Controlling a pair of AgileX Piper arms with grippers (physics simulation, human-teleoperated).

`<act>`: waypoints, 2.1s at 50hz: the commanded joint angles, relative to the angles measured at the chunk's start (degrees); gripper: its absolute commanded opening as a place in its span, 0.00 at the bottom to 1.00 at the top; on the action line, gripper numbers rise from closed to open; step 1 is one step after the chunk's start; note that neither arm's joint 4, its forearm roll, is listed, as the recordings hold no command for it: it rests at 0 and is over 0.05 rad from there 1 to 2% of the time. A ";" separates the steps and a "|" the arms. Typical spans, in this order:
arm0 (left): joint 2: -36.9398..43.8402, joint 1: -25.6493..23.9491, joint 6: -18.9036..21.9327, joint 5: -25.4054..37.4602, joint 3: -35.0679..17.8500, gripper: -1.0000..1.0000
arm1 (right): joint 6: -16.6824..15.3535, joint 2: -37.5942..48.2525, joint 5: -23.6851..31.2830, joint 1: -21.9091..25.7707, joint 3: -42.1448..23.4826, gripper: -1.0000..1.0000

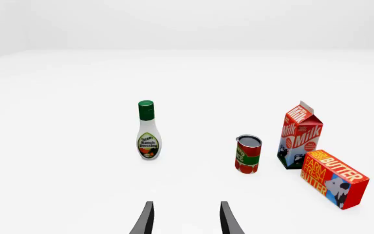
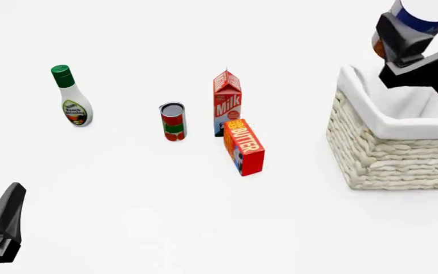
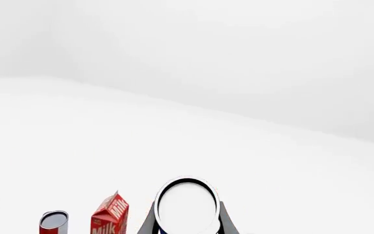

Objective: Pick the alphabet soup and place it in the basket.

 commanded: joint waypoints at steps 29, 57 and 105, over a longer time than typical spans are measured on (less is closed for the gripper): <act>0.01 0.00 0.01 0.00 0.00 1.00 | 2.03 5.28 -2.48 -11.06 -0.85 0.00; 0.00 0.01 -0.02 0.00 0.00 1.00 | 2.14 7.59 -2.69 -16.33 -0.16 0.00; 0.00 0.00 0.00 0.00 0.00 1.00 | -2.28 12.30 8.75 -20.97 -8.70 0.00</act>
